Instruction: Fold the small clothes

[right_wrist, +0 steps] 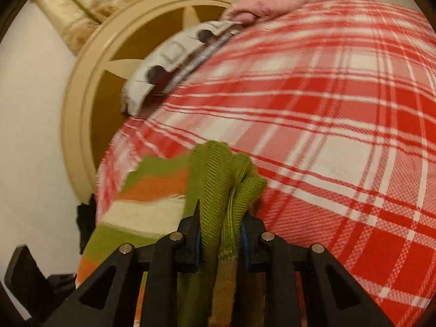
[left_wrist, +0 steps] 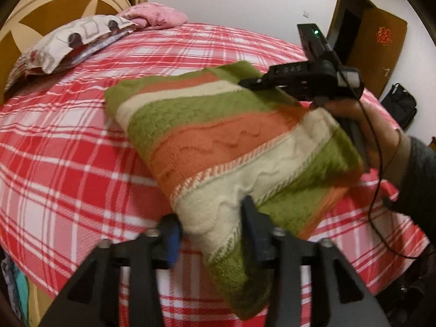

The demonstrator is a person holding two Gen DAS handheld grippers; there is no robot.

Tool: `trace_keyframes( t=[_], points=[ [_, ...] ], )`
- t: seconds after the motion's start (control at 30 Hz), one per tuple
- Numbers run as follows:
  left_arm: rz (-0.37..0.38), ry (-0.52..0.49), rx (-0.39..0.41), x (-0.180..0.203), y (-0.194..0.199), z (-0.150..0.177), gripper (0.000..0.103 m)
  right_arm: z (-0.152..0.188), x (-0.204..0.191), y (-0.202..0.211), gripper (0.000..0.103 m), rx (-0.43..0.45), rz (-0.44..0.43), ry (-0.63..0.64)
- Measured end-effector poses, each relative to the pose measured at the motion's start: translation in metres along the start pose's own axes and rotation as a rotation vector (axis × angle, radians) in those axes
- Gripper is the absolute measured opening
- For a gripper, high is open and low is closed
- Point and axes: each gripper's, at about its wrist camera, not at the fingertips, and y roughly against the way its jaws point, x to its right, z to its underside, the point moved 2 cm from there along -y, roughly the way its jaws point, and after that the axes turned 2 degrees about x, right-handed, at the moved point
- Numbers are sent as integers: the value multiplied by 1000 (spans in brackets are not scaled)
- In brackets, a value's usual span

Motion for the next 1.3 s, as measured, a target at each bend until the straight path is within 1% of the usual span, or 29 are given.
trace_keyframes(
  t=[0.03,0.07,0.1,0.17,0.2,0.27,0.3,0.33,0.4,0.47,0.57,0.67,0.73,0.87,0.9,0.93,0.97,1.1,1.3],
  points=[
    [-8,-13,6,3,4,2,56,0,3,2,48,-2,40,8],
    [-10,-21,10,3,5,0,56,0,4,7,57,11,82,16],
    [-25,-29,14,4,10,0,56,0,6,16,62,23,97,15],
    [-68,-43,29,4,21,2,60,1,4,38,62,55,123,10],
    [-92,-44,40,1,26,3,62,4,-2,53,63,82,161,30],
    [-127,-37,72,0,39,2,71,13,-18,84,63,123,220,91],
    [-138,-26,95,0,49,2,79,21,-28,103,63,148,247,119],
    [-153,-20,111,-3,54,2,82,30,-40,120,63,168,266,142],
    [-199,-21,144,-4,64,1,82,47,-61,150,63,205,280,173],
    [-203,-27,177,0,76,0,82,66,-88,173,63,237,286,220],
    [-210,-34,210,6,90,-5,82,95,-131,202,65,270,311,330],
    [-209,-15,243,6,103,-10,86,112,-159,216,66,283,309,398],
    [-205,-4,259,7,111,-11,89,120,-168,229,66,290,303,400],
    [-205,2,279,8,120,-12,90,131,-179,247,67,320,315,424],
    [-206,2,282,9,122,-12,94,133,-180,249,71,322,310,425],
    [-208,1,288,10,123,-13,98,134,-181,252,79,323,301,424],
    [-210,-1,297,10,125,-13,99,136,-183,254,82,324,295,425],
    [-205,-7,305,12,128,-14,99,140,-189,260,82,332,290,444],
    [-209,9,300,8,125,-15,101,142,-191,263,82,341,287,452]
  ],
)
